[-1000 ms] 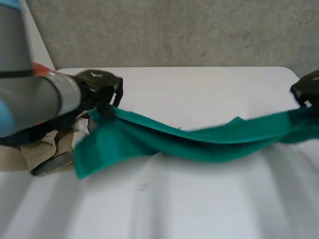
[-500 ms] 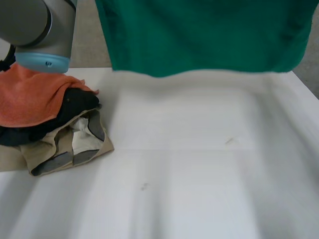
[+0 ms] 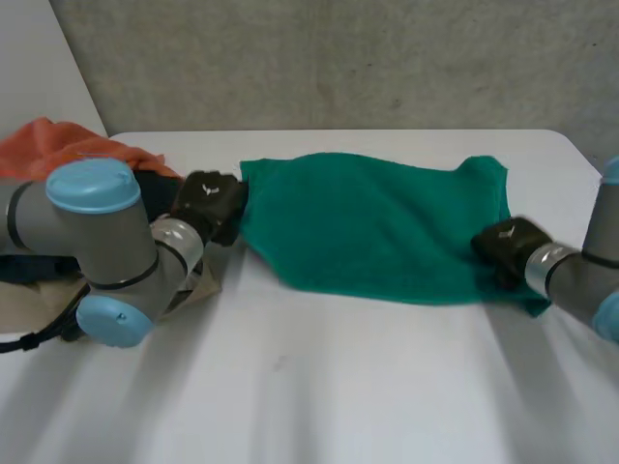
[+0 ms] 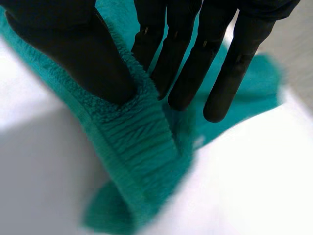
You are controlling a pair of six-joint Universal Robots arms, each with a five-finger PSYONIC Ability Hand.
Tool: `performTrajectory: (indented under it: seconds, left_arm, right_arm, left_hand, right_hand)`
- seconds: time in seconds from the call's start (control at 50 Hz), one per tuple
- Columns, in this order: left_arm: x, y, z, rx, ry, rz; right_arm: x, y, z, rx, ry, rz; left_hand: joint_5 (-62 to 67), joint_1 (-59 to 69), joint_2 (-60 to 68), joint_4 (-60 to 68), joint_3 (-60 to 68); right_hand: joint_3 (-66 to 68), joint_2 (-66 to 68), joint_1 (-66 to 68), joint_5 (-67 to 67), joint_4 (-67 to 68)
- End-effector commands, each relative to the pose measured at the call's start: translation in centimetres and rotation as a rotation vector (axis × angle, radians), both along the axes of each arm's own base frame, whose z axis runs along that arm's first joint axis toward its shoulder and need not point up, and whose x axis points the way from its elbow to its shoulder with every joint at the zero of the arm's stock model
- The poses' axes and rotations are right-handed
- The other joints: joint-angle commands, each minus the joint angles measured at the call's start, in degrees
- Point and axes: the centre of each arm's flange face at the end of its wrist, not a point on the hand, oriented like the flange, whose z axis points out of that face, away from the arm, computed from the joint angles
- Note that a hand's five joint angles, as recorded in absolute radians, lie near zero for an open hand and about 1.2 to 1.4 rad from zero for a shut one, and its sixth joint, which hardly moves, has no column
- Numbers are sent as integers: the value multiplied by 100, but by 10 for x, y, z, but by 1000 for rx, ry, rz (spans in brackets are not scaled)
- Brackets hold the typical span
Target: Fold the laundry.
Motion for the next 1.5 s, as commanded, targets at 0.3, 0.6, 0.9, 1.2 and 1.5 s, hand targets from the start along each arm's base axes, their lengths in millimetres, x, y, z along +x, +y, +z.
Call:
performTrajectory:
  seconds: [0.3, 0.6, 0.9, 1.2, 1.5]
  left_arm:
    - [12, -1, 13, 15, 12, 30]
    - [16, -3, 20, 18, 13, 35]
    - [47, 75, 23, 306, -219, 0]
    - [45, 130, 18, 447, -365, -133]
    - [2, 0, 19, 140, -238, 49]
  right_arm:
    - [-40, 3, 18, 197, -183, -252]
    - [-51, 5, -8, 146, -96, -180]
    - [-80, 28, 55, -31, 111, -155]
    - [-96, 52, 52, 236, 241, -97]
    - [-69, -44, 42, -157, 101, -145]
  left_hand:
    - [1342, 1397, 1137, 1161, 1155]
    - [1342, 1397, 1137, 1161, 1155]
    - [1342, 1397, 1137, 1161, 1155]
    - [1342, 1397, 1137, 1161, 1155]
    - [1342, 1397, 1137, 1161, 1155]
  right_hand:
    - [-3787, -3687, -3333, -3787, -3806]
    - [-1025, -925, -571, -1025, -1044]
    - [1177, 1277, 1631, 1178, 1159]
    - [1177, 1277, 1631, 1178, 1159]
    - [1177, 1277, 1631, 1178, 1159]
